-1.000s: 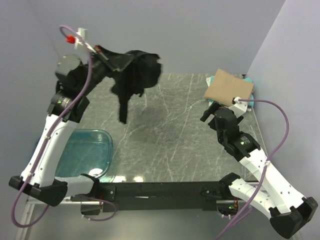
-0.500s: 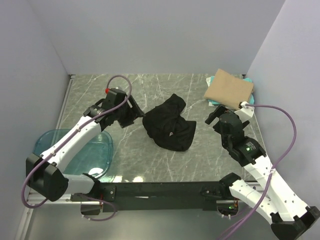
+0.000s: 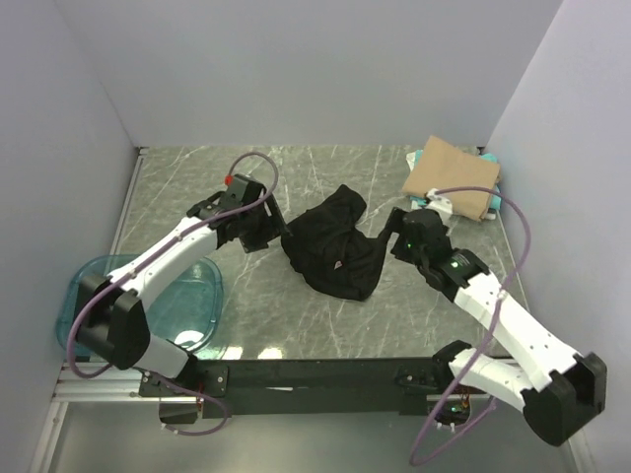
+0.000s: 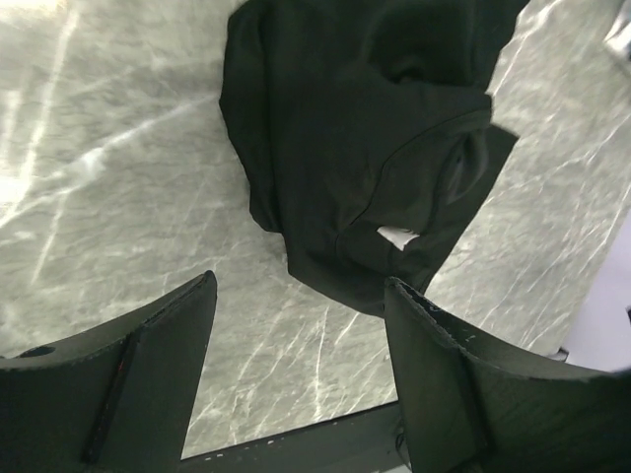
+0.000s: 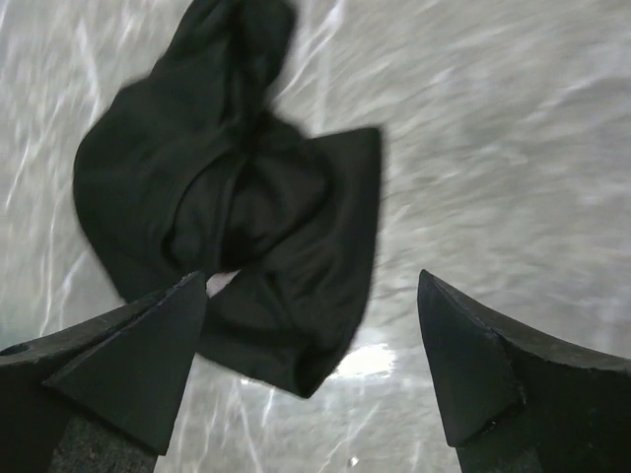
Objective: Fold and stack the t-shirts
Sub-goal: Move the tshirt to the center of the board, then flatten the tshirt out
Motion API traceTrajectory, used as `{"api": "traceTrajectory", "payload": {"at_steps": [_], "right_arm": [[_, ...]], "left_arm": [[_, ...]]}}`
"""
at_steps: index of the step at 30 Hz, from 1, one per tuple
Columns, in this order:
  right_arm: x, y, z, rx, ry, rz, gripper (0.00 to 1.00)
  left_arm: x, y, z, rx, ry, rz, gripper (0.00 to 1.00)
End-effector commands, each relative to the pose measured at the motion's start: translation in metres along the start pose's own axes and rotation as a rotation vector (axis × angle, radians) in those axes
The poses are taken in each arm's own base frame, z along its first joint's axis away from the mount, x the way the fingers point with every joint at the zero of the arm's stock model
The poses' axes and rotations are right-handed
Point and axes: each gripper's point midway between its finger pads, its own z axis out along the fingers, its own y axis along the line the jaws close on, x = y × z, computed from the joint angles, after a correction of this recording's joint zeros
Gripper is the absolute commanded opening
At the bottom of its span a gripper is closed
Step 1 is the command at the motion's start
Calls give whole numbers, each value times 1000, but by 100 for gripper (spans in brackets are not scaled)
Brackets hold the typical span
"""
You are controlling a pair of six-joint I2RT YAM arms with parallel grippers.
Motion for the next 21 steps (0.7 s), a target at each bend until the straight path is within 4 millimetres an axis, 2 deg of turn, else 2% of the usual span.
{"api": "traceTrajectory", "payload": {"at_steps": [1, 3, 5, 7, 8, 16, 17, 21], "right_arm": [[11, 38, 12, -178, 69, -50, 93], [16, 48, 26, -197, 98, -71, 93], [9, 61, 34, -218, 95, -85, 92], [19, 69, 51, -225, 152, -102, 92], [18, 75, 62, -221, 164, -103, 92], [19, 108, 107, -315, 228, -146, 86], [25, 108, 115, -312, 247, -158, 85], [29, 110, 132, -329, 269, -171, 81]], "left_arm": [[-5, -31, 0, 116, 16, 35, 74], [-2, -34, 1, 134, 26, 30, 74], [-1, -32, 0, 134, 24, 23, 74], [-1, -29, -5, 127, 19, 19, 75], [0, -26, -5, 115, 16, 20, 75], [4, 1, -22, 47, -26, 40, 76], [5, 3, -23, 47, -27, 40, 76], [11, 4, -26, 69, -17, 13, 76]]}}
